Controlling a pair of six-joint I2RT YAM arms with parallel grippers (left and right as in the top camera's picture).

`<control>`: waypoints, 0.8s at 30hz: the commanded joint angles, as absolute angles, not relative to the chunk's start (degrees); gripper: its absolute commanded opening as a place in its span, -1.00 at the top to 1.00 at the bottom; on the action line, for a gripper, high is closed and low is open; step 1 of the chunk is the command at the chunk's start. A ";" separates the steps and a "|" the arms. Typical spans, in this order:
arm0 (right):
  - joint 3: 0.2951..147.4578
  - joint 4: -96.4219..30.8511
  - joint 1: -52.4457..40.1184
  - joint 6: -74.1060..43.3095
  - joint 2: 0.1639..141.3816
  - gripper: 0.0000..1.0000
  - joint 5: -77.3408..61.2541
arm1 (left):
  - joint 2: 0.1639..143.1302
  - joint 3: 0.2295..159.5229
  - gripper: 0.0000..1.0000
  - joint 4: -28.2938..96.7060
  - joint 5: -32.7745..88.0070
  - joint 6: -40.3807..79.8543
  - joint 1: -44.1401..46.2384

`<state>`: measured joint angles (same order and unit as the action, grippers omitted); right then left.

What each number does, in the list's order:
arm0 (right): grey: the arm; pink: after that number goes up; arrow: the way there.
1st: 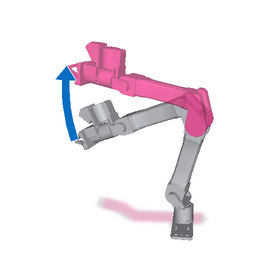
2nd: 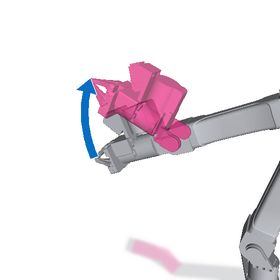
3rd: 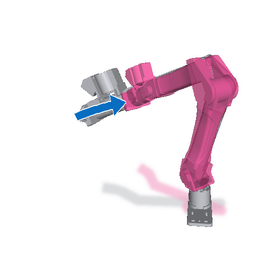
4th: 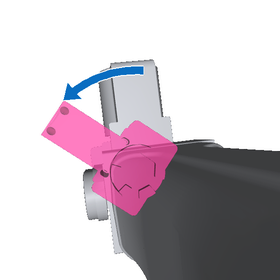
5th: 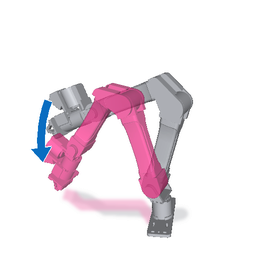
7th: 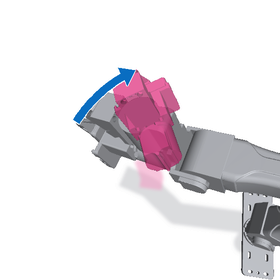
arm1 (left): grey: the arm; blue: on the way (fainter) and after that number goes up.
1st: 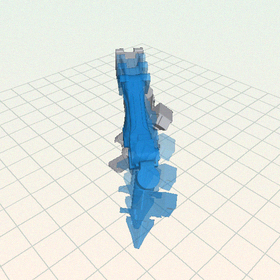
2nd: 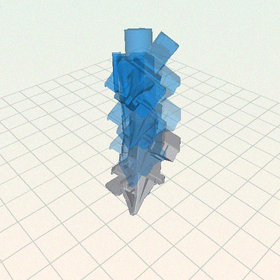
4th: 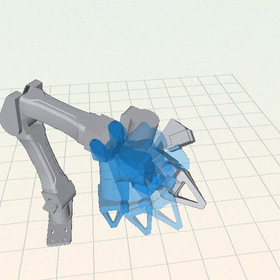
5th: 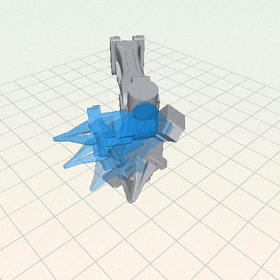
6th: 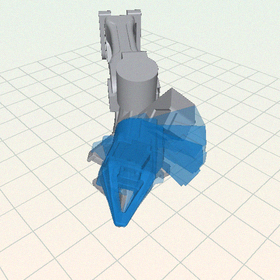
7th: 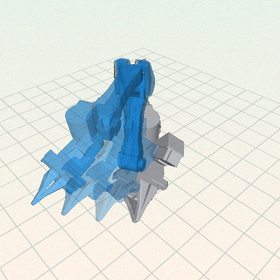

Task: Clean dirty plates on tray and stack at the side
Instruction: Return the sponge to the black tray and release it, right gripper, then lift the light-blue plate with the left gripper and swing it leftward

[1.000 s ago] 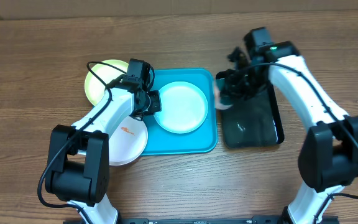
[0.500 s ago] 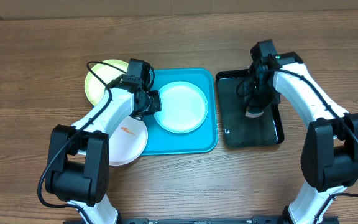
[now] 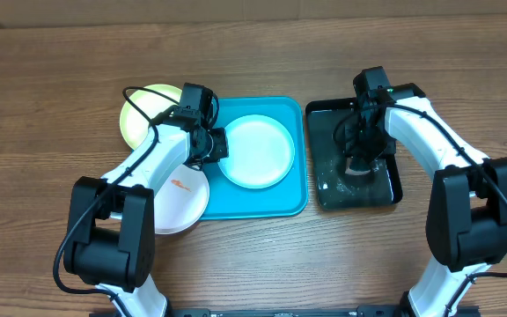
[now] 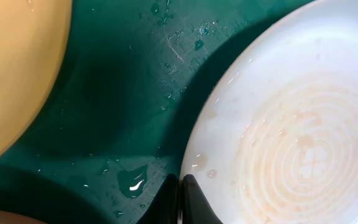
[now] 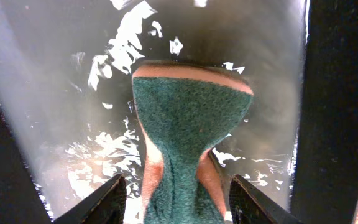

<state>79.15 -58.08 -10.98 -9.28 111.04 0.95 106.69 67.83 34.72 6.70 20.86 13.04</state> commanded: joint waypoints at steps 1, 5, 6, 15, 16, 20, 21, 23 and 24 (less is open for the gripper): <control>81.65 -58.92 -11.03 -9.63 110.37 -0.12 -0.78 | 107.59 67.53 0.92 35.07 7.16 21.02 13.17; 89.60 -63.57 -8.51 -12.32 110.34 -0.14 -1.39 | 107.59 67.53 0.82 35.77 7.14 21.02 13.19; 90.94 -64.16 -7.57 -12.49 110.34 -0.14 -1.37 | 107.59 67.53 0.75 35.90 7.14 21.02 13.21; 93.82 -65.47 8.47 -16.58 110.37 -1.00 -1.63 | 107.59 66.39 0.56 36.45 5.52 22.55 14.22; 93.82 -65.76 9.39 -16.56 110.37 -1.00 -1.61 | 107.59 66.04 0.57 35.92 4.82 22.79 14.37; 93.82 -65.91 12.27 -16.56 110.37 -1.00 -1.61 | 107.59 65.06 0.58 34.85 3.18 22.76 15.03; 93.82 -65.89 12.73 -16.56 110.37 -1.00 -1.58 | 107.59 64.93 0.57 34.83 3.18 22.79 15.09; 93.82 -65.69 13.28 -16.53 110.37 -1.00 -1.58 | 107.61 64.82 0.63 34.85 3.18 22.76 15.09; 93.82 -65.58 13.43 -16.53 110.37 -1.00 -1.58 | 107.61 64.82 0.69 34.83 3.18 22.79 15.09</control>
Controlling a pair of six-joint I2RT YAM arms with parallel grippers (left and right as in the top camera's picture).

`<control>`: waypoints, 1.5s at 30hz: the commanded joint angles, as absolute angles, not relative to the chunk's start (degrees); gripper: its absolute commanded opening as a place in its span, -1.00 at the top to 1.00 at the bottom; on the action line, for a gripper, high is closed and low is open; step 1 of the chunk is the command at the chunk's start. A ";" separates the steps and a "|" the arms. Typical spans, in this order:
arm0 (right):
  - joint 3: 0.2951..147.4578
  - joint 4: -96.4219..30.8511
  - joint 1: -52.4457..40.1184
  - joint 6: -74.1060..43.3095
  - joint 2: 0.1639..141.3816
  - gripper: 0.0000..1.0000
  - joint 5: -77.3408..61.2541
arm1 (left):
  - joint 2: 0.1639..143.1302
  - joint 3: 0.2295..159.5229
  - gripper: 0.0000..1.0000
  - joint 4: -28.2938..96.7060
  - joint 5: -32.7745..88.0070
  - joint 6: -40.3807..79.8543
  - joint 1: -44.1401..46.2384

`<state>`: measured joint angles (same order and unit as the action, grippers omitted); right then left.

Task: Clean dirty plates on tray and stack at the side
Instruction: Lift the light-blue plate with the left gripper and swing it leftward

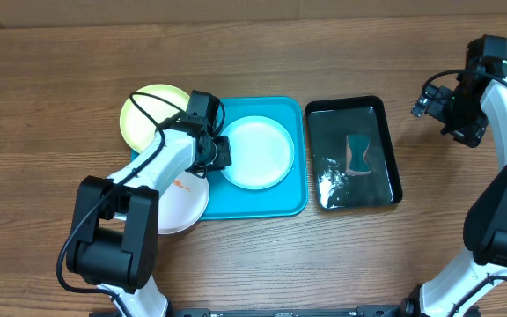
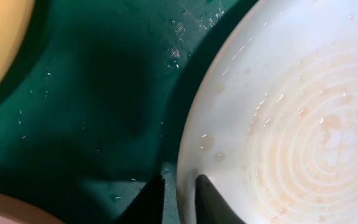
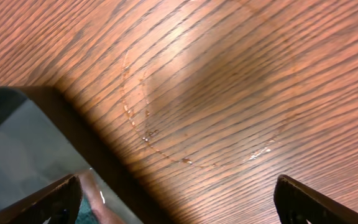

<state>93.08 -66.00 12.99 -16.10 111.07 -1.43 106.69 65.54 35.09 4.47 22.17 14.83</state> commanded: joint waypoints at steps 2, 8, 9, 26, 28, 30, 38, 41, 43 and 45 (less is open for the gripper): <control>93.82 -65.01 13.54 -16.53 110.37 -1.00 -1.58 | 107.61 64.82 0.78 34.70 3.18 22.76 15.07; 93.82 -64.36 13.54 -16.53 110.37 -1.00 -1.58 | 107.59 65.73 0.92 35.29 3.01 22.70 14.96; 93.82 -64.36 13.54 -16.53 110.37 -1.00 -1.58 | 107.57 66.43 0.92 36.01 2.79 22.70 14.92; 93.82 -64.36 13.54 -16.56 110.37 -1.00 -1.58 | 107.24 88.90 0.92 54.24 0.43 20.36 14.59; 93.82 -64.36 13.54 -16.53 110.37 -1.00 -1.58 | 107.24 90.78 0.92 54.74 0.45 20.40 14.63; 93.82 -64.36 13.54 -16.53 110.37 -1.00 -1.58 | 107.24 92.55 0.92 54.83 1.26 21.08 15.00; 93.82 -64.36 13.54 -16.53 110.37 -1.00 -1.58 | 107.26 94.91 0.92 49.87 1.45 23.46 21.19; 93.82 -64.36 13.54 -16.53 110.37 -1.00 -1.58 | 107.26 94.91 0.92 46.94 1.23 24.93 24.18; 93.82 -64.36 13.54 -16.53 110.37 -1.00 -1.58 | 107.26 94.91 0.92 44.38 0.78 24.91 26.24; 93.82 -64.36 13.54 -16.53 110.37 -1.00 -1.58 | 107.26 94.89 0.92 41.93 -0.54 24.91 28.40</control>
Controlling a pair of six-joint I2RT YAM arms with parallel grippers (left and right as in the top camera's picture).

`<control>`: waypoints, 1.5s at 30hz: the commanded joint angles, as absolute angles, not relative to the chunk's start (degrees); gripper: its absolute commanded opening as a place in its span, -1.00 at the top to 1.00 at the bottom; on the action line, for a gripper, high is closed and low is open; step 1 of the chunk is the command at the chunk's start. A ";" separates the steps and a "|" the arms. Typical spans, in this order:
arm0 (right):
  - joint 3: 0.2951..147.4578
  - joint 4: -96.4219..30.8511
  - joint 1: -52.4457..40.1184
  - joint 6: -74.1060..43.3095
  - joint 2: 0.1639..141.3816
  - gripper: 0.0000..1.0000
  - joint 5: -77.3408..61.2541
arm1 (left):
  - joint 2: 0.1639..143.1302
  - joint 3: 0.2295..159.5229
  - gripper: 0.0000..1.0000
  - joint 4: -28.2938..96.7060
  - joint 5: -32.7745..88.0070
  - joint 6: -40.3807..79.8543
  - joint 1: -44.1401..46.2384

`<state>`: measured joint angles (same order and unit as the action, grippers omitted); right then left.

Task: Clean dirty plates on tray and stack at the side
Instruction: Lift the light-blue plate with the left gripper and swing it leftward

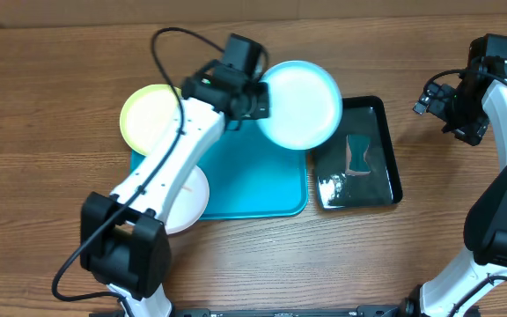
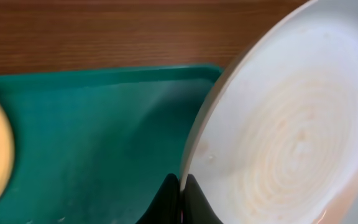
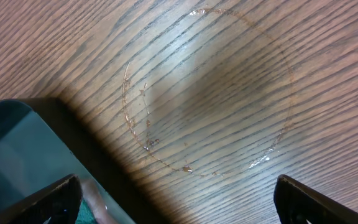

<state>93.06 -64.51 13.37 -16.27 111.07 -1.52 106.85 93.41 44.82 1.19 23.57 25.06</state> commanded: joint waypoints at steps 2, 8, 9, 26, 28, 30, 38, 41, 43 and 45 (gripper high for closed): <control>93.82 -64.36 13.54 -16.53 110.37 -1.00 -1.58 | 107.26 94.91 0.92 40.07 -2.57 24.91 30.46; 93.82 -64.36 13.54 -16.53 110.37 -1.00 -1.58 | 107.26 94.89 0.92 36.01 -13.80 23.05 36.51; 93.82 -64.36 13.54 -16.53 110.37 -1.00 -1.58 | 107.26 94.91 0.92 35.44 -15.57 22.17 37.41; 93.82 -64.36 13.54 -16.53 110.37 -1.00 -1.58 | 107.24 94.91 0.92 16.23 -67.13 -10.48 56.12; 93.82 -64.36 13.54 -16.53 110.37 -1.00 -1.58 | 107.24 94.91 0.92 14.41 -67.13 -12.75 57.17; 93.82 -64.36 13.54 -16.53 110.37 -1.00 -1.58 | 107.24 94.91 0.92 13.45 -67.11 -12.91 57.43; 93.82 -64.36 13.54 -16.53 110.37 -1.00 -1.58 | 107.24 94.89 0.92 13.39 -66.81 -11.66 57.39; 93.82 -64.36 13.54 -16.53 110.37 -1.00 -1.58 | 107.26 94.89 0.92 18.31 -63.29 -5.61 57.30; 93.82 -64.36 13.54 -16.53 110.37 -1.00 -1.58 | 107.48 94.89 0.92 23.38 -58.30 1.17 56.82; 93.82 -64.36 13.54 -16.53 110.37 -1.00 -1.58 | 107.59 94.89 0.92 28.05 -51.79 8.78 55.68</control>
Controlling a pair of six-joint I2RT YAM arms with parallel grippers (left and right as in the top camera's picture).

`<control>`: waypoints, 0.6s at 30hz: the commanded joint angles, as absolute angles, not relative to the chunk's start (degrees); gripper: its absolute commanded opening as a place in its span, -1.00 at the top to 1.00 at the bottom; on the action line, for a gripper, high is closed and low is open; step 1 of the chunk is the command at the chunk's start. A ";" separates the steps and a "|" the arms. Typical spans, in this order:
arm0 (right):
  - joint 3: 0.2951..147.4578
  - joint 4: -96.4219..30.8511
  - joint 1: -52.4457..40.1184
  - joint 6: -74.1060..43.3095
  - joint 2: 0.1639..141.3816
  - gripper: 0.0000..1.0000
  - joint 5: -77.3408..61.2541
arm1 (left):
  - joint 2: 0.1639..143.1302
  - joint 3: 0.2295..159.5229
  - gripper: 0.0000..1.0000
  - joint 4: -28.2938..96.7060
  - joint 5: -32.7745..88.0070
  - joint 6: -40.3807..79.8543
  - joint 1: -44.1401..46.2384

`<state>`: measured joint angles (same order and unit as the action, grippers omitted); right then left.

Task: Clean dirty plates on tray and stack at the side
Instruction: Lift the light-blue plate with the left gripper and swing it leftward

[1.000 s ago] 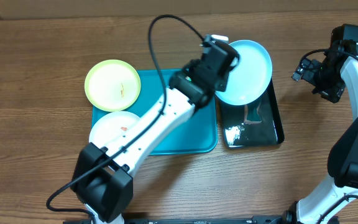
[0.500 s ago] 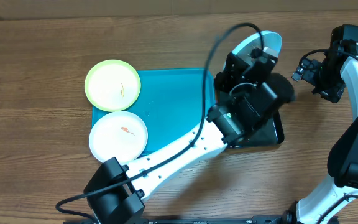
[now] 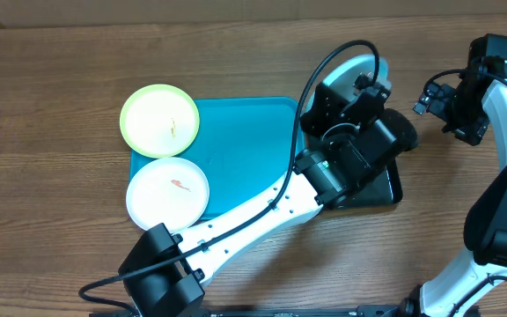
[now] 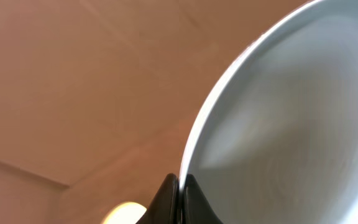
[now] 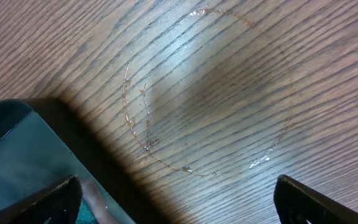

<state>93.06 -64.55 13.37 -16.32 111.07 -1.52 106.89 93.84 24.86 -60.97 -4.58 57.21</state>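
My left gripper (image 4: pixel 180 186) is shut on the rim of a pale blue-white plate (image 4: pixel 278 124). In the overhead view the left arm reaches high across the table, and the left gripper (image 3: pixel 362 86) holds the plate (image 3: pixel 359 67) tilted above the black tray (image 3: pixel 395 187). A green plate (image 3: pixel 159 121) and a white plate (image 3: pixel 167 194) lie at the left edge of the teal tray (image 3: pixel 245 158). My right gripper (image 3: pixel 440 101) hangs open over bare wood right of the black tray, with nothing between its fingers (image 5: pixel 55 194).
A wet ring (image 5: pixel 210 93) marks the wood under the right gripper (image 5: pixel 178 194). The black tray's corner (image 5: pixel 17 143) holds water, and a bit of sponge (image 5: pixel 91 200) shows at its edge. The left arm hides most of the black tray from above.
The left arm has risen and swung right, so the plate went from over the teal tray's back right corner to tilted above the black tray. The right arm has not moved.
At first the left gripper was at the rim of the plate lying on the teal tray, and the right gripper stood round the sponge in the black tray. Then the right gripper was off to the right, sponge left behind. Later the plate was lifted, and now it hangs over the black tray.
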 commanded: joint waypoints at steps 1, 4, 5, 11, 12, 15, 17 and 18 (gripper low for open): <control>93.82 -64.36 13.54 -16.53 110.37 -1.00 -1.58 | 107.59 94.89 0.92 30.02 -48.16 12.53 54.83; 93.82 -64.36 13.54 -16.53 110.37 -1.00 -1.58 | 107.59 94.89 0.92 33.21 -35.77 20.88 50.46; 93.82 -64.36 13.54 -16.53 110.37 -1.00 -1.58 | 107.57 94.89 0.91 33.67 -30.06 22.81 48.23; 93.82 -64.36 13.54 -16.53 110.37 -1.00 -1.58 | 107.35 94.89 0.92 36.25 4.40 32.16 32.75; 93.82 -64.36 13.54 -16.53 110.37 -1.00 -1.58 | 107.39 94.89 0.92 36.91 11.00 33.58 29.21; 93.82 -64.36 13.54 -16.53 110.37 -1.00 -1.58 | 107.42 94.89 0.92 39.07 25.17 35.70 19.77; 93.82 -64.36 13.54 -16.53 110.37 -1.00 -1.58 | 107.42 94.89 0.92 41.04 32.10 35.81 13.30; 93.82 -64.36 13.54 -16.53 110.37 -1.00 -1.58 | 107.42 94.89 0.92 42.52 34.24 35.79 9.93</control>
